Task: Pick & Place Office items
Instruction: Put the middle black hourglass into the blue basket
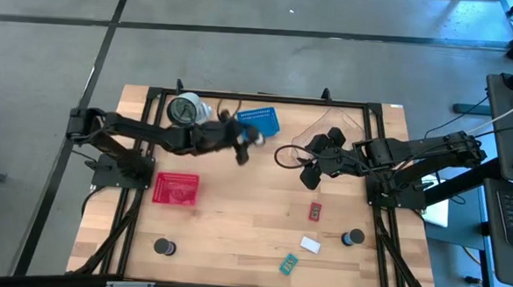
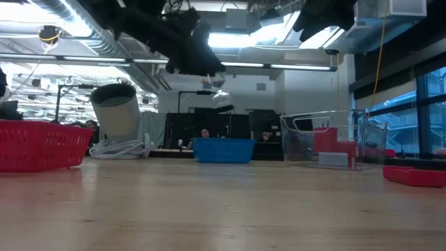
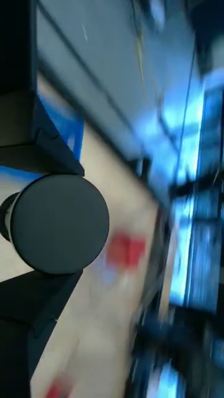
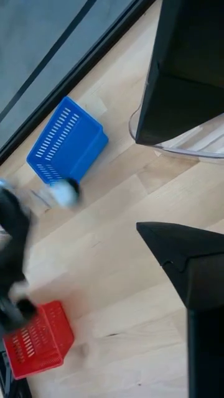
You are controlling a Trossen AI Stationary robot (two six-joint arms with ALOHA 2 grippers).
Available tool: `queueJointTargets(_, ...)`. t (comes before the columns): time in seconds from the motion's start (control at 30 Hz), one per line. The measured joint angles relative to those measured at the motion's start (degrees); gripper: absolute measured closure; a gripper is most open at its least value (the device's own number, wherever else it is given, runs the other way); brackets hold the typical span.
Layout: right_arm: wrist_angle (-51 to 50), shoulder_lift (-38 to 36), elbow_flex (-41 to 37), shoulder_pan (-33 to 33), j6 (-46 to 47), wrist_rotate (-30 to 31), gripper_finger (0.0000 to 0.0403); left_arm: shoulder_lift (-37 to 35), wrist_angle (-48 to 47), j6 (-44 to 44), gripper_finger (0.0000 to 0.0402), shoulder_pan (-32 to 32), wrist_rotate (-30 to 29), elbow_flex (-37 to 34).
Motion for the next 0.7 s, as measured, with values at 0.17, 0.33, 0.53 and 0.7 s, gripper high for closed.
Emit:
queueJointTargets(0.17, 0.0, 0.0, 0.0, 0.0, -0.4, 0.0, 0.0183, 2.3, 2.1, -2.8, 0.0191, 7.4, 1.2, 0.0)
queueJointTargets(0.33, 0.0, 0.0, 0.0, 0.0, -0.8, 0.2, 0.0183, 7.4, 4.1, -6.5, 0.0191, 13.6, 5.8, 0.0)
queueJointTargets(0.53, 0.0, 0.0, 0.0, 0.0, -1.2, 0.2, 0.0183, 10.8, 4.0, -7.4, 0.0191, 16.7, 7.4, 0.0)
queueJointTargets(0.7, 0.0, 0.0, 0.0, 0.0, -1.2, 0.2, 0.0183, 13.0, 3.3, -7.9, 0.019, 17.3, 8.3, 0.0)
